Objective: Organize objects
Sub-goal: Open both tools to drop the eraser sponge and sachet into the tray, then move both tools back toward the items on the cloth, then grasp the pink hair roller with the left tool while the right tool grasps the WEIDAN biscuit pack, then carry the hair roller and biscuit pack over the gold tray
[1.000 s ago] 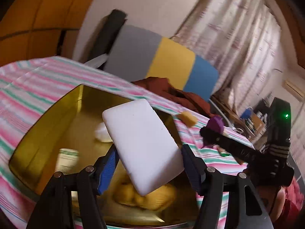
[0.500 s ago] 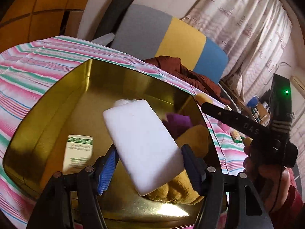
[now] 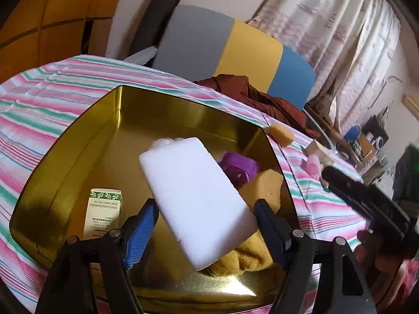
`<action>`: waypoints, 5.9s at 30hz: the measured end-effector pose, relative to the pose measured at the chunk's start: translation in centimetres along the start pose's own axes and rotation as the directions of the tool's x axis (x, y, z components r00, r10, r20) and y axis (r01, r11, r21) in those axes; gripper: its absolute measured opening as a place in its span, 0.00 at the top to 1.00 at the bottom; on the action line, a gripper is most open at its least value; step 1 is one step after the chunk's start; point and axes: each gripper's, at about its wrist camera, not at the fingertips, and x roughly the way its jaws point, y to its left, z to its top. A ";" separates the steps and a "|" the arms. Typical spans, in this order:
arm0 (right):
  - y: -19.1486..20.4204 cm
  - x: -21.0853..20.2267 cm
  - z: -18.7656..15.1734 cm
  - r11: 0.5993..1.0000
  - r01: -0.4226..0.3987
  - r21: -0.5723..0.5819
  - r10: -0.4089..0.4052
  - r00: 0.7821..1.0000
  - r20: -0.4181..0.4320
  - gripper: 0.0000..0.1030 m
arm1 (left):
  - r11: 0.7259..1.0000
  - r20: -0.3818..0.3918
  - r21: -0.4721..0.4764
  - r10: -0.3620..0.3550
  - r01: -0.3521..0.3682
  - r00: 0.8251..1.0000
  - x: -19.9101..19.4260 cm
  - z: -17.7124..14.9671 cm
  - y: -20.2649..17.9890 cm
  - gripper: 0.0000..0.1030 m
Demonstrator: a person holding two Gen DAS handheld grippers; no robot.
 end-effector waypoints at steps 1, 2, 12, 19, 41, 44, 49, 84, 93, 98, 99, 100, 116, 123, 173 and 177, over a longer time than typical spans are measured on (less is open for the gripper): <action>-0.3 -0.2 -0.1 1.000 0.004 0.009 -0.004 1.000 0.001 0.20 | 1.000 -0.008 -0.005 -0.003 0.003 1.000 0.1 0.0 0.1 0.25; -0.6 -0.3 -0.3 1.000 0.007 0.017 -0.007 1.000 0.000 0.19 | 1.000 -0.015 -0.004 0.002 -0.002 1.000 0.2 0.1 0.1 0.24; -2.7 -1.4 -1.7 0.997 0.034 0.062 -0.034 0.999 -0.015 0.06 | 0.993 0.052 0.040 0.107 -0.109 0.993 -1.2 0.6 -0.1 0.18; -3.8 -1.9 -2.3 0.994 0.054 0.090 -0.052 0.998 -0.023 0.06 | 0.967 0.034 0.013 0.255 -0.256 0.966 -1.1 0.9 1.2 0.18; -6.7 -3.1 -2.9 0.985 0.087 0.147 -0.085 0.996 -0.025 0.04 | 0.968 0.005 -0.062 0.244 -0.244 0.970 -1.2 0.2 3.0 0.20; -7.1 -3.0 -3.1 0.983 0.095 0.157 -0.091 0.995 -0.033 0.04 | 0.965 0.032 -0.077 0.255 -0.252 0.966 -1.9 0.1 2.5 0.20; -7.9 -3.0 -3.6 0.982 0.114 0.153 -0.108 0.993 -0.051 0.04 | 0.984 0.057 -0.035 0.174 -0.172 0.983 -2.1 -0.5 0.0 0.20; -21.5 2.0 5.4 0.915 0.402 0.020 -0.400 0.914 -0.073 0.19 | 0.913 -0.159 0.348 -0.166 0.213 0.973 0.3 -8.4 -17.6 0.19; -21.9 5.7 5.7 0.916 0.400 -0.030 -0.400 0.906 -0.135 0.26 | 0.909 -0.185 0.361 -0.152 0.211 0.971 1.7 -8.2 -19.0 0.19; -21.9 6.4 5.6 0.922 0.385 -0.040 -0.386 0.911 -0.146 0.40 | 0.912 -0.205 0.352 -0.144 0.210 0.968 2.9 -7.8 -20.0 0.19; -21.9 6.2 5.5 0.924 0.380 -0.037 -0.382 0.914 -0.141 0.48 | 0.912 -0.208 0.353 -0.141 0.209 0.968 3.2 -7.8 -20.2 0.19; -22.0 6.1 5.5 0.925 0.379 -0.033 -0.380 0.915 -0.139 0.52 | 0.912 -0.213 0.357 -0.134 0.205 0.968 3.5 -7.7 -20.4 0.19; -23.2 1.8 2.5 0.933 0.358 0.034 -0.352 0.929 -0.117 0.53 | 0.857 -0.167 0.506 -0.017 0.100 0.986 12.6 -0.7 -26.5 0.19; -23.3 1.8 2.3 0.931 0.364 0.037 -0.359 0.928 -0.100 0.53 | 0.795 -0.155 0.602 0.024 0.075 0.988 18.5 1.6 -29.2 0.19; -19.2 1.0 1.2 0.927 0.354 -0.124 -0.357 0.934 -0.003 0.54 | 0.881 0.089 0.473 -0.044 -0.003 0.995 13.0 -2.3 -24.4 0.42; -19.2 0.4 0.8 0.930 0.356 -0.090 -0.358 0.934 -0.007 0.54 | 0.881 0.102 0.472 -0.055 0.000 0.993 11.6 -3.3 -23.8 0.42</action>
